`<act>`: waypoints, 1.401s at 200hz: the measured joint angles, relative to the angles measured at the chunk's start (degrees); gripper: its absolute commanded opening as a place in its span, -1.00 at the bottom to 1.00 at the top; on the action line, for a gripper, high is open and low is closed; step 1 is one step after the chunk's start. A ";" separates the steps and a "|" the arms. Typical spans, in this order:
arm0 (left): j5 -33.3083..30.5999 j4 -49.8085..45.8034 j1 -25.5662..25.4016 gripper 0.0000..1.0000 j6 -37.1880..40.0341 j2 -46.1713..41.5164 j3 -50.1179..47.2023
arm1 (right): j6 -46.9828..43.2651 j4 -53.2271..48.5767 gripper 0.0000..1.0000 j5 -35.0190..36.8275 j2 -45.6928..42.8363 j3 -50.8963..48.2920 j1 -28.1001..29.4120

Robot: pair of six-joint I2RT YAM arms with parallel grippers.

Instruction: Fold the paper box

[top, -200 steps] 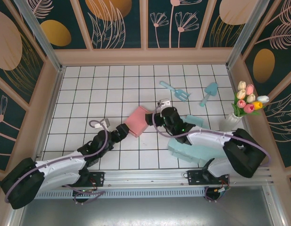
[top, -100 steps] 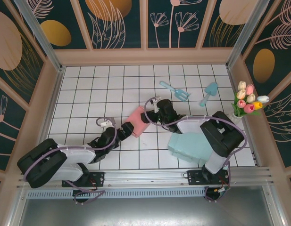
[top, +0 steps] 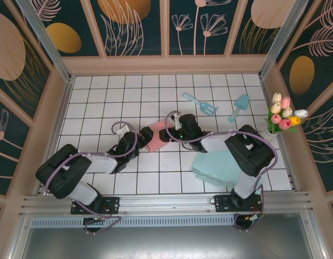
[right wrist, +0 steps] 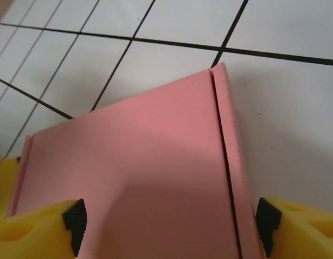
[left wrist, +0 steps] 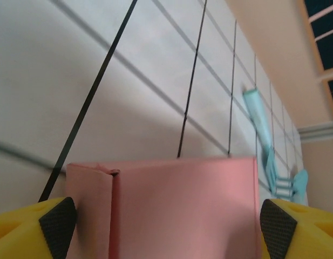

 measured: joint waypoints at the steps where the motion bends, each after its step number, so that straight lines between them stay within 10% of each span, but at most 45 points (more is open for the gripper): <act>1: 0.02 -0.02 0.09 0.81 0.04 0.07 0.13 | 0.09 0.02 0.64 0.00 0.00 0.00 0.00; 147: 8.92 -11.15 22.45 0.82 8.76 18.10 25.51 | 6.14 3.02 0.61 -1.29 22.56 29.88 0.35; 280: 6.25 -18.18 24.30 0.83 17.44 12.66 24.74 | 4.48 3.08 0.97 5.57 13.73 15.76 1.31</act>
